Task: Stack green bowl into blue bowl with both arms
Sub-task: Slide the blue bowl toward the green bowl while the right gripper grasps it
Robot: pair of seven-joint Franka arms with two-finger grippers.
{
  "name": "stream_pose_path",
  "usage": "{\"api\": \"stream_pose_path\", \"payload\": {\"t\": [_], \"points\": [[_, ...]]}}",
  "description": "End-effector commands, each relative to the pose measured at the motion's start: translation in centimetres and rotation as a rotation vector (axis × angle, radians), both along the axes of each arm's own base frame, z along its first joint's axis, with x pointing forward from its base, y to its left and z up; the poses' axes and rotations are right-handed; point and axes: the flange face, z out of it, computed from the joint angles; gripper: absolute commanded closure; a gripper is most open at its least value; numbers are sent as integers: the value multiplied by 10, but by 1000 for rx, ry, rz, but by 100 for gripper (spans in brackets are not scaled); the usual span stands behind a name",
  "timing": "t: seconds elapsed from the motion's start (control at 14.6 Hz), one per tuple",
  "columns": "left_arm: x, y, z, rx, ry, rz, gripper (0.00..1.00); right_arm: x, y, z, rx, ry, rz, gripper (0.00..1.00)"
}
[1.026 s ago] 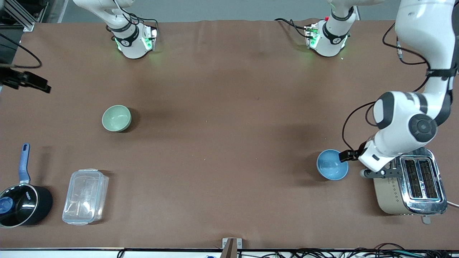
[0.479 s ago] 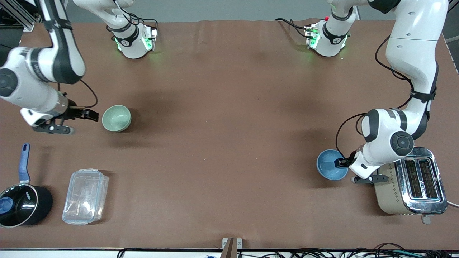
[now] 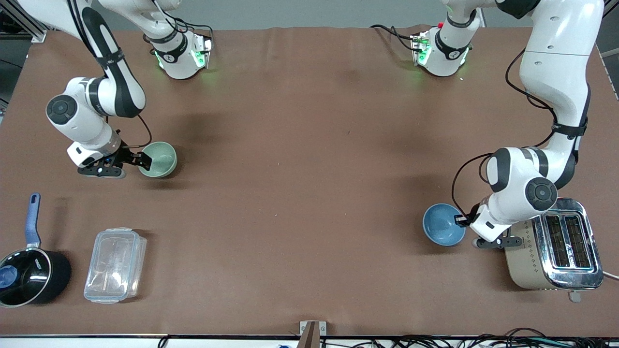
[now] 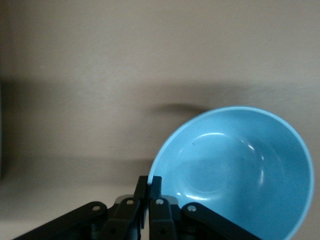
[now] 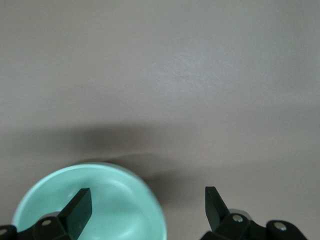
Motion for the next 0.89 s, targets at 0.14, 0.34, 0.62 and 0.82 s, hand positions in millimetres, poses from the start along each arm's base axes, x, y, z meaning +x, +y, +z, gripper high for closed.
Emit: {"api": "stream_pose_path", "payload": {"t": [0.14,0.34,0.62,0.82], "points": [[-18,-144,46,-94,-18,72,100,-14,-8,-27,-6,32,17,31],[-56,-263,53,-116,-3,129,100,-17,-9,-30,2,74,4,91],[-109,-384,18,-128,48,156,100,-14,-8,-24,4,89,-6,100],[-136,-431,0,-133,64,152,100,10,-3,45,11,121,-7,100]]}}
